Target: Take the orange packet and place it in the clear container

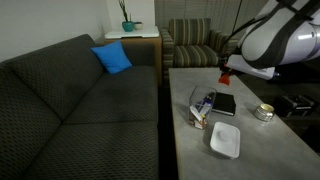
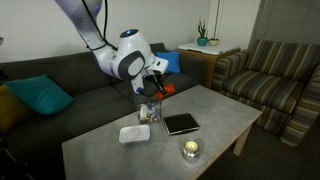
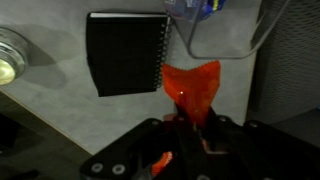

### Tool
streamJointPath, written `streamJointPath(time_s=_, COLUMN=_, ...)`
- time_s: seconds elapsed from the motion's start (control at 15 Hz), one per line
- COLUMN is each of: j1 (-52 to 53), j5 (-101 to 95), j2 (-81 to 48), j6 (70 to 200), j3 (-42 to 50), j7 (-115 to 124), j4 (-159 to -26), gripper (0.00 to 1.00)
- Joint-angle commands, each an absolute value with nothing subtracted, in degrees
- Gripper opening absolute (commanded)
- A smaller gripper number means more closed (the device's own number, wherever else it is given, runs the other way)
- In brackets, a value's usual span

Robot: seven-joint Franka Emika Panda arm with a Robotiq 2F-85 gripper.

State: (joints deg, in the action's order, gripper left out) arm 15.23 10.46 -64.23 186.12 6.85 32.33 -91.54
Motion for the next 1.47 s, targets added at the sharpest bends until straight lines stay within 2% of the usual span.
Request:
streamJointPath(time_s=0.0, j1=8.0, j5=9.9, j2=-59.7, j6=189.0, j3=-4.1, j7=21.7, j4=-95.8, gripper=0.04)
streamJointPath(time_s=0.13, j1=4.3, j5=10.1, j2=-59.6, j6=185.9, j3=-9.5, j7=18.8, j4=-95.1, gripper=0.04)
streamJointPath(time_s=0.53, j1=14.3, j5=20.6, j2=-62.2, j6=167.4, j3=1.9, j7=31.7, j4=-89.1, gripper=0.04)
streamJointPath(time_s=0.73, j1=13.0, j5=19.8, j2=-63.7, j6=158.1, j3=0.4, j7=34.3, j4=-85.4, gripper=0.04)
streamJointPath(time_s=1.0, j1=12.9, j5=18.8, j2=-65.2, j6=152.2, j3=-0.4, j7=35.7, j4=-81.4, gripper=0.04)
streamJointPath(time_s=1.13, j1=15.4, j5=17.0, j2=-67.4, j6=149.6, j3=2.3, j7=39.1, j4=-78.6, gripper=0.04)
streamJointPath(time_s=1.4, j1=16.6, j5=14.3, j2=-73.6, j6=150.4, j3=3.8, j7=44.1, j4=-71.6, gripper=0.04)
